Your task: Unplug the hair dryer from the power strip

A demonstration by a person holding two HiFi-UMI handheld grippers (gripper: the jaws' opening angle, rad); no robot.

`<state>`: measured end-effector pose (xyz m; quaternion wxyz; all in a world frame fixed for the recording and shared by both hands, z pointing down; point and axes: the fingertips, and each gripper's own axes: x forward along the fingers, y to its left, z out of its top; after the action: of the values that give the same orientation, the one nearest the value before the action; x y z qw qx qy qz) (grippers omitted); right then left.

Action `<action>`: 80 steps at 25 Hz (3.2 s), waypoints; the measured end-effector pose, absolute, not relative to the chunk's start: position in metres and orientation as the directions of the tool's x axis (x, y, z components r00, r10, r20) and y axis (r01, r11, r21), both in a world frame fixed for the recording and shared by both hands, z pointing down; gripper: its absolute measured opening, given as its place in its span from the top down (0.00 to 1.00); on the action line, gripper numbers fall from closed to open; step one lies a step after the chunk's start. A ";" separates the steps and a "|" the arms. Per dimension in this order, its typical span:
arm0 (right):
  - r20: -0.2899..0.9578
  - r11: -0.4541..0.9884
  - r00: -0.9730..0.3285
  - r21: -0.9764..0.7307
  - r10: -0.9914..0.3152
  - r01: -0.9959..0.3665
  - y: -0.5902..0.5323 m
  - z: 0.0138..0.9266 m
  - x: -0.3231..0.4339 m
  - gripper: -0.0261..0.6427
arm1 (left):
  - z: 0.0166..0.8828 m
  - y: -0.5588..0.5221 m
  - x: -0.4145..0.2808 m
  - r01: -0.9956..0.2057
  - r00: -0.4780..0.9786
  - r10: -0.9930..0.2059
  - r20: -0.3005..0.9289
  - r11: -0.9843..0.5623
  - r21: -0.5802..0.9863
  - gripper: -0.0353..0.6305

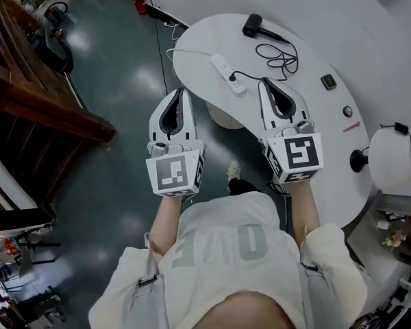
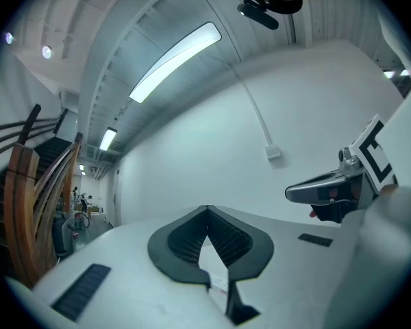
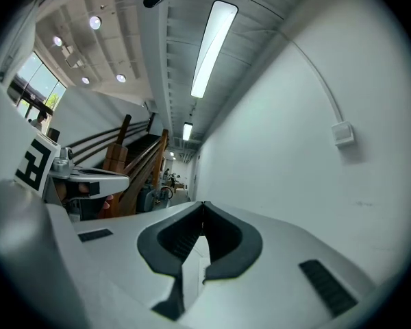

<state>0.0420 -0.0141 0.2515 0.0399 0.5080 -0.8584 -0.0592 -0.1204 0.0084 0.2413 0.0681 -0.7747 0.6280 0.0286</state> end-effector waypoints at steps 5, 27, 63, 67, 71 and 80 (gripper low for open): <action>0.019 0.512 -0.514 0.124 -0.858 -0.850 -0.077 0.247 0.050 0.93 | 0.234 -0.059 -0.115 -0.984 0.177 -0.973 -0.145 -0.172 -0.044 0.93; 0.060 0.523 -0.520 0.062 -0.852 -0.850 -0.171 0.265 0.056 0.93 | 0.240 -0.181 -0.085 -0.966 0.259 -0.959 -0.118 -0.257 -0.029 0.93; 0.382 0.506 -0.467 0.003 -0.797 -0.862 -0.183 0.352 0.044 0.93 | 0.582 -0.211 -0.004 0.735 0.209 0.113 0.971 -0.673 -0.080 0.49; 0.433 0.532 -0.488 -0.023 -0.758 -0.846 -0.187 0.374 0.037 0.93 | 0.600 -0.210 -0.001 0.761 0.193 0.134 0.972 -0.646 -0.062 0.52; 0.483 0.563 -0.513 -0.048 -0.710 -0.825 -0.192 0.397 0.029 0.93 | 0.608 -0.207 0.002 0.768 0.201 0.176 0.964 -0.639 -0.044 0.53; 0.575 0.605 -0.596 -0.207 -0.560 -0.769 -0.157 0.446 0.003 0.88 | 0.609 -0.205 0.003 0.759 0.210 0.254 0.944 -0.651 0.006 0.53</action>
<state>0.0034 -0.1568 0.4463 0.2333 0.3841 -0.8649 0.2235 0.0031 -0.2046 0.6089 0.2396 -0.7401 -0.3420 -0.5272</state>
